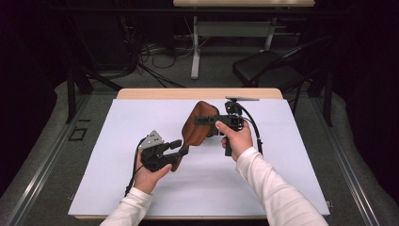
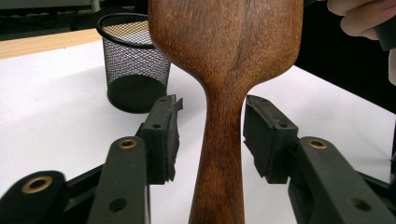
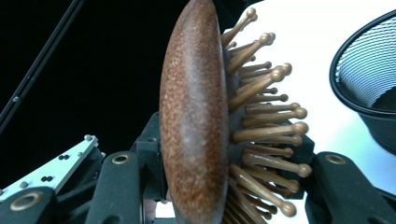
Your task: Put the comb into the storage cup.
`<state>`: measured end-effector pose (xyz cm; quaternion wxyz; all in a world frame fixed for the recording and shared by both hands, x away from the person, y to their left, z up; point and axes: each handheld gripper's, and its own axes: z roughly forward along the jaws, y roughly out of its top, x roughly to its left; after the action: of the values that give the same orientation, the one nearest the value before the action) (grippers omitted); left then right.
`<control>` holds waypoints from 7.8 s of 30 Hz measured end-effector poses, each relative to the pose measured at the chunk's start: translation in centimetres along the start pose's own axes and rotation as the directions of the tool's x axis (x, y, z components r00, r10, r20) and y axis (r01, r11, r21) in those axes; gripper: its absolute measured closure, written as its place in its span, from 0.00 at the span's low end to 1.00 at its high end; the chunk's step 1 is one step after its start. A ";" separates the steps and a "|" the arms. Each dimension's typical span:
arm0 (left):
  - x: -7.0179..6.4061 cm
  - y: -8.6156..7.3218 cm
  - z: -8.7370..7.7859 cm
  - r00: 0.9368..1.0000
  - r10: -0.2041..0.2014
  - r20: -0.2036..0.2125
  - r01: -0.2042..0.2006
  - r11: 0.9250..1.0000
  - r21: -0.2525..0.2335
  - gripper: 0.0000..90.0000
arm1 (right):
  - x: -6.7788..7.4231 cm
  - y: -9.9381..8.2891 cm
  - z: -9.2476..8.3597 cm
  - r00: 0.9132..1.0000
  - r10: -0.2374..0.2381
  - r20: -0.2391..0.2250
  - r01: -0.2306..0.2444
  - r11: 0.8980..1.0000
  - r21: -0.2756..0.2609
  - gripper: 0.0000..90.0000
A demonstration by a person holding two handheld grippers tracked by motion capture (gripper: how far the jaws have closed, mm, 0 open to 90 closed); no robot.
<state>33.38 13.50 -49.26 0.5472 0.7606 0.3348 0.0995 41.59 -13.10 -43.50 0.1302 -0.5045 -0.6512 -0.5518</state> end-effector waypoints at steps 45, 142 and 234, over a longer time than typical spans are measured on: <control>3.6 -0.3 -0.4 0.971 -0.081 -0.225 0.092 0.995 0.039 0.40 | -1.1 2.9 -4.6 0.995 0.006 0.095 0.005 0.993 -0.117 0.53; 7.4 -1.7 -2.1 0.899 -0.187 -0.397 0.210 0.977 0.015 0.00 | -1.1 9.3 -5.8 0.945 0.047 0.324 0.077 0.929 -0.361 0.53; 7.6 -1.9 -2.2 0.896 -0.206 -0.392 0.225 0.974 0.001 0.00 | -5.9 6.1 -1.1 0.891 0.055 0.450 0.116 0.932 -0.342 0.52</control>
<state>37.23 20.26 -51.73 0.4594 0.6964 0.5213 0.1798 48.72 -17.78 -43.80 -0.1283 -0.6237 -0.5592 -0.5309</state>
